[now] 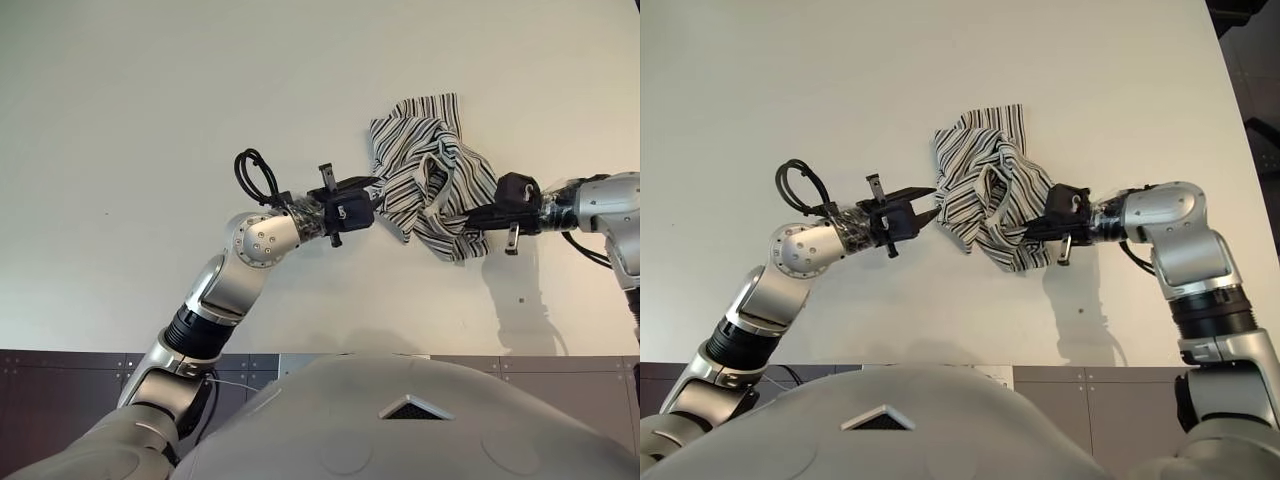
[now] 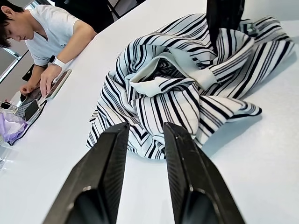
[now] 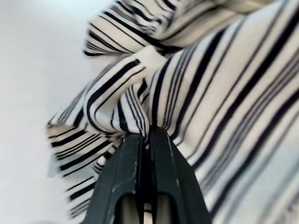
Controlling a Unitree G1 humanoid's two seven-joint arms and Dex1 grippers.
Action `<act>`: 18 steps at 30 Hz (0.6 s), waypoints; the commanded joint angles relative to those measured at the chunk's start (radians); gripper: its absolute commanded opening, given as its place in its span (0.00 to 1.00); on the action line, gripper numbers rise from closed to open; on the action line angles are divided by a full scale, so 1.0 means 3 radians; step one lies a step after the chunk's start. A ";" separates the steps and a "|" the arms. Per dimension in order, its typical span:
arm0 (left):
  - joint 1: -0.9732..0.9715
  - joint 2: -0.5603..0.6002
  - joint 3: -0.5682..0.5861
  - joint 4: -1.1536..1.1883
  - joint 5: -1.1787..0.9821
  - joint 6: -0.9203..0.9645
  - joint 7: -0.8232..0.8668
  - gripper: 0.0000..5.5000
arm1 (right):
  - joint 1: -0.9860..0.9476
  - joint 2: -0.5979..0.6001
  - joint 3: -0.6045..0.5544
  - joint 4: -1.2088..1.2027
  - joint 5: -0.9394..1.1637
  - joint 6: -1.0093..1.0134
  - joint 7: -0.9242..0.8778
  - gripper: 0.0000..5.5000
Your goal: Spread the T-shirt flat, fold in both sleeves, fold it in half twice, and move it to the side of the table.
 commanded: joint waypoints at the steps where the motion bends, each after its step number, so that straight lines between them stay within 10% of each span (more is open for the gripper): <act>1: 0.0027 0.0114 0.0135 -0.0070 -0.0069 0.0026 -0.0054 0.24 | -0.0338 0.0216 -0.0015 0.0627 -0.0276 -0.0415 -0.0285 0.02; 18: 0.0408 0.0452 0.0213 -0.0591 -0.0212 0.0198 -0.0318 0.24 | 0.0235 0.0319 0.0435 -0.0447 -0.0061 0.0030 0.0272 0.02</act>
